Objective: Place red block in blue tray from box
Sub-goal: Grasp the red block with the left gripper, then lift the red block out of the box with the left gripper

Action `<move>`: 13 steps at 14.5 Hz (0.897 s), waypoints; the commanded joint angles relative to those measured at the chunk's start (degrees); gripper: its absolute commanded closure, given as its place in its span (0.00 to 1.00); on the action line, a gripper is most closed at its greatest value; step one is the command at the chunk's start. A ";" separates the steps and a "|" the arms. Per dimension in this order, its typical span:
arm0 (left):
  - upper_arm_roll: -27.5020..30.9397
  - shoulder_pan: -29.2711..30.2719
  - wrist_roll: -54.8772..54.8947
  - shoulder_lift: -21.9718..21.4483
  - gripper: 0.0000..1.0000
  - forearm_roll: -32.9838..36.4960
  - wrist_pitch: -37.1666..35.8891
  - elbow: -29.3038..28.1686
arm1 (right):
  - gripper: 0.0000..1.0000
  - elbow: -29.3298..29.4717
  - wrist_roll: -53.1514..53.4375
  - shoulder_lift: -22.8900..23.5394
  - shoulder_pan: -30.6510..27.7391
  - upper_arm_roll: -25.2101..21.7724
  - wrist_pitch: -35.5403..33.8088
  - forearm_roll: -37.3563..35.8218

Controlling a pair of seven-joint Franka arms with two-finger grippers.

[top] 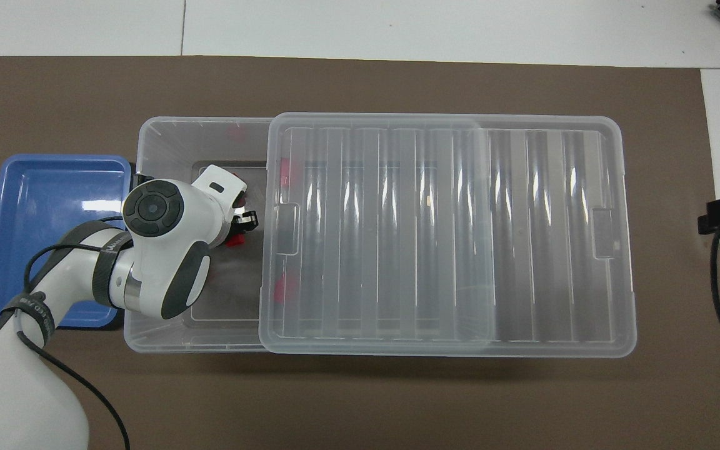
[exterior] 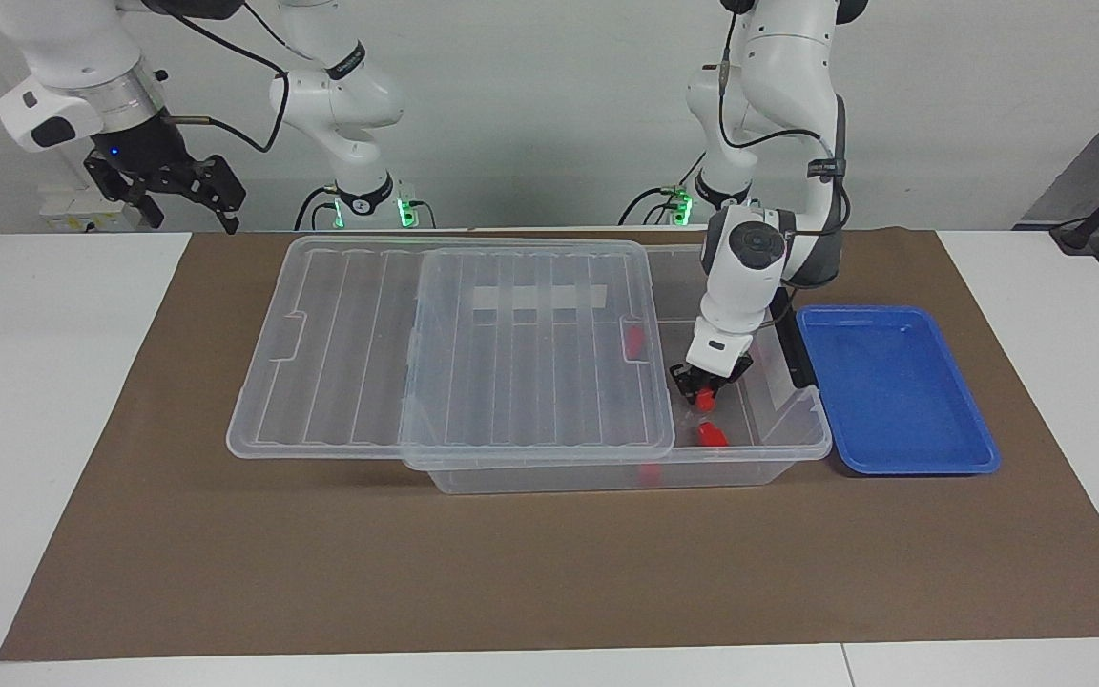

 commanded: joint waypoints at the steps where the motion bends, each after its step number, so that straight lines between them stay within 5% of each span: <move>1: 0.64 -0.18 0.61 -3.96 1.00 0.90 -7.32 1.79 | 0.00 -1.02 0.14 -0.87 0.08 -0.15 -0.13 -0.87; 13: 1.07 0.35 2.35 -8.79 1.00 1.25 -33.00 18.84 | 0.00 -1.02 0.14 -0.87 0.08 -0.15 -0.04 -0.87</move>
